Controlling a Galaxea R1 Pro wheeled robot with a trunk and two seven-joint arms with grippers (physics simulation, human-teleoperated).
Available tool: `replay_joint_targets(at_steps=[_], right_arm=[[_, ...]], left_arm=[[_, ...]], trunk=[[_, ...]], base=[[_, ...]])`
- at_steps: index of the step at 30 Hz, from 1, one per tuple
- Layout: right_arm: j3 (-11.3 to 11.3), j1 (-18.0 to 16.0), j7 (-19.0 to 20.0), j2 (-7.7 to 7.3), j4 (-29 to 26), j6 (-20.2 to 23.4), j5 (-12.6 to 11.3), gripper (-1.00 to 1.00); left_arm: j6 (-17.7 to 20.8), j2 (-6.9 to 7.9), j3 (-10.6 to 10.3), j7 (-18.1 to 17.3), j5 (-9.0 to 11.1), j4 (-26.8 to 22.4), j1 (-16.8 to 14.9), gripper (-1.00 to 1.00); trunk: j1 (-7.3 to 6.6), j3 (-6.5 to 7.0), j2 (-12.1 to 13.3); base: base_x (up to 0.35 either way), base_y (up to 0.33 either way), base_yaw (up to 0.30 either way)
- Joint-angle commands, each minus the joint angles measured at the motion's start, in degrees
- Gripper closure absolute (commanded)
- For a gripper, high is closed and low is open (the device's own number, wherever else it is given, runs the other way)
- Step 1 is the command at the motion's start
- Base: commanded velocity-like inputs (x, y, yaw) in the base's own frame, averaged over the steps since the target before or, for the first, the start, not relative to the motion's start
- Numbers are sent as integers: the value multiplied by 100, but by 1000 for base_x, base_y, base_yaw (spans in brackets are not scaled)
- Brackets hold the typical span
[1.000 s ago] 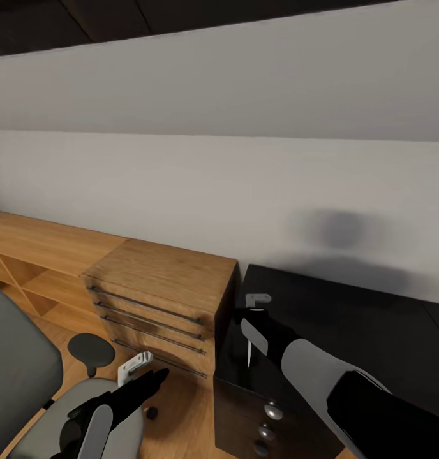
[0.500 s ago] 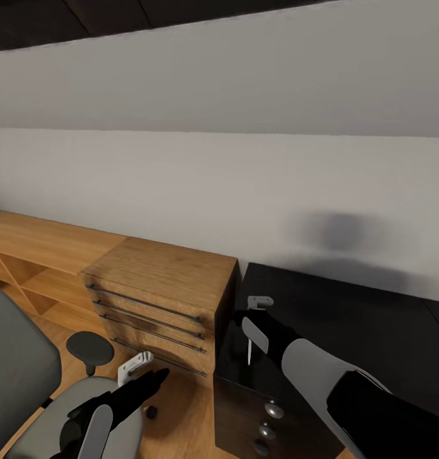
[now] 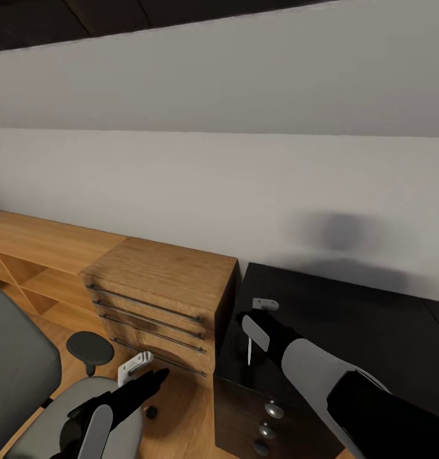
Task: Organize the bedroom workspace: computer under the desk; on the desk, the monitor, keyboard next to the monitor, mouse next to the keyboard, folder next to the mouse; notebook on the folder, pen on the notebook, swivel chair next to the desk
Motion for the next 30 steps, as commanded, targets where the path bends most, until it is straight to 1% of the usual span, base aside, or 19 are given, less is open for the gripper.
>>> replay_joint_targets(at_steps=[1, 12, 14, 21, 25, 30], right_arm=[[30, -6, -45, 0, -4, 34, -15, -100], [55, -6, -118, 0, 10, 101, -14, -100], [59, -6, -159, 0, 11, 103, -13, -100], [70, -6, -498, 0, 11, 172, -11, -100], [74, -6, -538, 0, 4, 330, -11, -100], [74, -6, -541, 0, -4, 357, -11, -100]], left_arm=[[27, -4, 9, 44, 61, -7, -4, -100], [27, -4, 9, 44, 61, -7, -4, -100], [27, -4, 9, 44, 61, -7, -4, -100], [27, -4, 9, 44, 61, -7, -4, -100], [34, -6, 6, 27, 61, -7, -4, -100], [36, -5, 8, 12, 61, -3, -4, -100]], trunk=[[0, -6, -4], [0, -6, -4], [0, -6, -4], [0, -6, -4], [0, -6, -4], [0, -6, -4]], base=[[0, 0, 0], [0, 0, 0], [0, 0, 0], [0, 0, 0], [0, 0, 0], [0, 0, 0]])
